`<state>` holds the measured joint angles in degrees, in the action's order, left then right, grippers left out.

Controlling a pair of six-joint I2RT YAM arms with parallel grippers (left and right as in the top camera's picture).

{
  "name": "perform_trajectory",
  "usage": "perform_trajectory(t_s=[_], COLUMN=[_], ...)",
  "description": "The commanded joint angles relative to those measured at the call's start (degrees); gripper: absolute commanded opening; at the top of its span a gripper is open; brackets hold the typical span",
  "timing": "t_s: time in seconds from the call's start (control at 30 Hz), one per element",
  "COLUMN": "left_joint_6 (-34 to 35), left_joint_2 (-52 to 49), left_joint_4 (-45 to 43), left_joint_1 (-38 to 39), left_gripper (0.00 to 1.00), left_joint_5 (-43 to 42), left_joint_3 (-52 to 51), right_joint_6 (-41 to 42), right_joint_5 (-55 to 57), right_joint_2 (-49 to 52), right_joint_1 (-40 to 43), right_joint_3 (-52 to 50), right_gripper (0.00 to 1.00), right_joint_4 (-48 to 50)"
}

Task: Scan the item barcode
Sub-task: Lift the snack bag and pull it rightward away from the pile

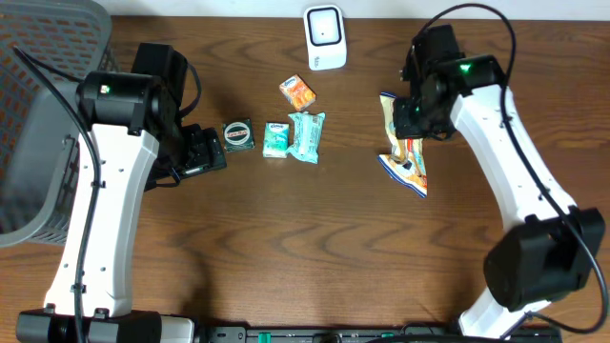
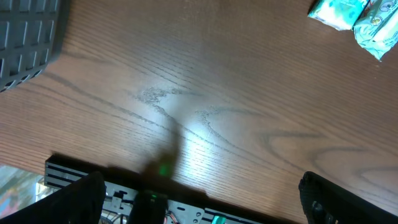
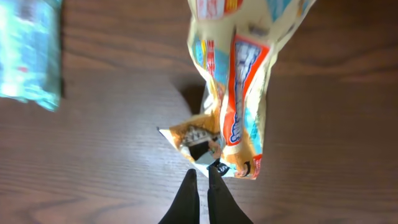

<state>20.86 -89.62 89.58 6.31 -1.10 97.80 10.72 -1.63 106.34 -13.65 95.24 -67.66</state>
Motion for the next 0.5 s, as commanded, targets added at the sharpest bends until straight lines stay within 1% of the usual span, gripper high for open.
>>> perform_trajectory(t_s=[0.0, 0.07, 0.17, 0.3, 0.37, 0.47], left_joint_6=[0.3, 0.3, 0.3, 0.3, 0.3, 0.3], left_joint_2=[-0.2, -0.2, -0.2, -0.2, -0.2, -0.2], left_joint_4=[0.2, 0.2, 0.2, 0.2, 0.2, 0.2], left_joint_1=[-0.1, -0.1, -0.1, -0.1, -0.1, -0.1], left_gripper=[0.98, 0.97, 0.98, 0.98, 0.98, 0.98], left_joint_5=[0.7, 0.7, 0.7, 0.7, 0.7, 0.7], left_joint_3=[-0.1, -0.1, -0.1, -0.1, -0.1, -0.1], right_joint_6=[3.2, 4.3, 4.3, 4.3, 4.3, 4.3], right_joint_5=[0.8, 1.6, 1.7, 1.7, 1.6, 1.0], right_joint_2=[2.6, 3.4, 4.4, 4.6, 4.6, 4.0], right_joint_1=[-0.2, -0.2, -0.2, -0.2, -0.2, 0.0], right_joint_3=[-3.6, -6.3, -12.4, -18.4, -18.9, -16.7], right_gripper=[0.01, 0.01, 0.03, 0.01, 0.01, 0.01], right_joint_4=[-0.3, 0.2, 3.8, 8.9, 8.9, 5.8])
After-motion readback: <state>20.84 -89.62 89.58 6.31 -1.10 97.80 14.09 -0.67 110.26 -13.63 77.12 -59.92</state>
